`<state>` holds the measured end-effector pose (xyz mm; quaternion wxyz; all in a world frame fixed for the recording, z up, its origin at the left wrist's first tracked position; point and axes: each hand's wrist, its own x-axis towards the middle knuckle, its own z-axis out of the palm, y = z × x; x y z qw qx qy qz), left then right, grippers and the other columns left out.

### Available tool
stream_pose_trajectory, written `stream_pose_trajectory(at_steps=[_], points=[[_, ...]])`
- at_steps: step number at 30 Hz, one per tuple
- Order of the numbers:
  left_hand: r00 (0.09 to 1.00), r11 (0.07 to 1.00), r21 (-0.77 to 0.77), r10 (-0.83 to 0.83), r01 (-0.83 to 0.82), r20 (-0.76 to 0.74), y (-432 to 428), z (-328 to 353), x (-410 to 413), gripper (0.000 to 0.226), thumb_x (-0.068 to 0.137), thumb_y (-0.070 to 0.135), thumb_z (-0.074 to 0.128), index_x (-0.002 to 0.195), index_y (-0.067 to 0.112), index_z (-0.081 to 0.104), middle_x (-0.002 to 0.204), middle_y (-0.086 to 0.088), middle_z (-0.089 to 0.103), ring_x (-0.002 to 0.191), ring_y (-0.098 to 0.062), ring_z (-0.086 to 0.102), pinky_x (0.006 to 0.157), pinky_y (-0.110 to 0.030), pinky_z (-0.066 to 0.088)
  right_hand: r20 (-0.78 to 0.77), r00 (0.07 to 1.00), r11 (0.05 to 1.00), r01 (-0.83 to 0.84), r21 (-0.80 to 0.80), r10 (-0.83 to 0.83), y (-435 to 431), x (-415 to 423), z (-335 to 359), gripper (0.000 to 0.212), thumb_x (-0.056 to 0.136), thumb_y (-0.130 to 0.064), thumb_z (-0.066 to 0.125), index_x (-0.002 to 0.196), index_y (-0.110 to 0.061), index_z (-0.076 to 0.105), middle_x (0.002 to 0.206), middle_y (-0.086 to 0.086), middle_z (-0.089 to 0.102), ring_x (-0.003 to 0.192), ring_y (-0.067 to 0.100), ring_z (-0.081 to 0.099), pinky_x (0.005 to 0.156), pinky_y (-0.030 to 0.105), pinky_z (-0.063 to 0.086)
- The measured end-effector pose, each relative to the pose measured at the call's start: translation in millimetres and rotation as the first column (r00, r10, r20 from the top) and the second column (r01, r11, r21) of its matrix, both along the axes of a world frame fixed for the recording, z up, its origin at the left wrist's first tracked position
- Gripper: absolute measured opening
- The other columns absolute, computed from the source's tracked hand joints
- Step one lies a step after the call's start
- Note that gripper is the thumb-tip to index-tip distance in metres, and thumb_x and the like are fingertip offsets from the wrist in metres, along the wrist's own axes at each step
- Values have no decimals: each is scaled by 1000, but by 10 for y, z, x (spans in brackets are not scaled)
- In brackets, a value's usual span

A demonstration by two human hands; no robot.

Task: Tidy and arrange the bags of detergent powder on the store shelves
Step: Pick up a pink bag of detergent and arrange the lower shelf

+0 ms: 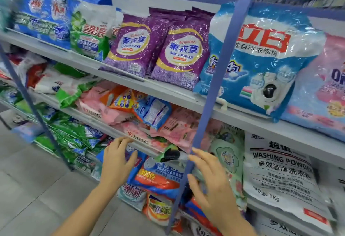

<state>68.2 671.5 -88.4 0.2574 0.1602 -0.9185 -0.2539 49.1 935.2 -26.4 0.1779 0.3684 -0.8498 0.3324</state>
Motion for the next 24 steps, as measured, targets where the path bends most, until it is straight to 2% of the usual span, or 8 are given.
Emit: stream_pose_trajectory(at_steps=[5,8,10,13,15,18,21,24], points=[[998,998,46,-35,33,59,-458,-80,-246,50,82,44,47,117,10,59,112,-7,59,104,-29,55,91,-47,42,56,998,983,27,181,-38,-715,-284,-328,41,90,-40,43,127,-24,51,132,-7,51,123,8,41,101,30,39],[995,997,28,-74,72,72,-870,-101,-495,46,84,38,52,120,9,57,114,-9,59,100,-30,56,89,-46,42,65,993,966,80,245,-99,-1219,-604,-399,43,89,-39,45,126,-18,53,129,0,55,118,17,51,97,37,46],[992,993,33,-111,109,63,-1175,-91,-669,44,84,35,54,118,8,57,113,-9,59,98,-29,56,86,-46,43,49,985,940,144,309,-167,-1597,-859,-419,45,89,-37,54,127,-14,53,132,7,54,119,25,53,96,42,46],[985,986,39,-165,163,46,-1607,-42,-886,37,85,26,58,118,9,57,115,-11,58,105,-31,53,89,-46,42,79,968,895,189,403,-240,-2160,-1190,-347,56,92,-39,55,139,-12,41,145,12,40,131,32,41,105,44,35],[983,983,47,-179,176,52,-1879,0,-1003,42,84,34,51,118,9,57,117,-12,57,107,-33,52,90,-47,41,105,951,864,215,455,-292,-2492,-1397,-321,62,95,-44,46,147,-19,24,155,8,22,140,28,24,113,41,23],[977,977,66,-208,205,42,-2262,47,-1186,54,80,42,43,114,3,57,110,-17,58,98,-36,54,80,-39,39,140,937,856,221,468,-319,-2920,-1618,-334,68,95,-47,43,150,-26,10,158,4,10,141,28,21,114,38,18],[971,970,70,-234,231,44,-2555,65,-1326,61,77,43,41,115,-2,57,107,-22,59,96,-39,57,81,-46,45,91,951,847,215,487,-294,-3309,-1714,-366,66,96,-47,42,150,-24,13,157,3,14,142,25,17,114,36,11],[968,968,54,-247,244,40,-2795,22,-1400,60,77,43,42,110,-4,58,103,-23,59,95,-40,58,81,-49,47,29,966,831,206,517,-257,-3579,-1849,-428,70,91,-49,50,149,-22,21,156,3,20,143,24,19,114,39,11]])
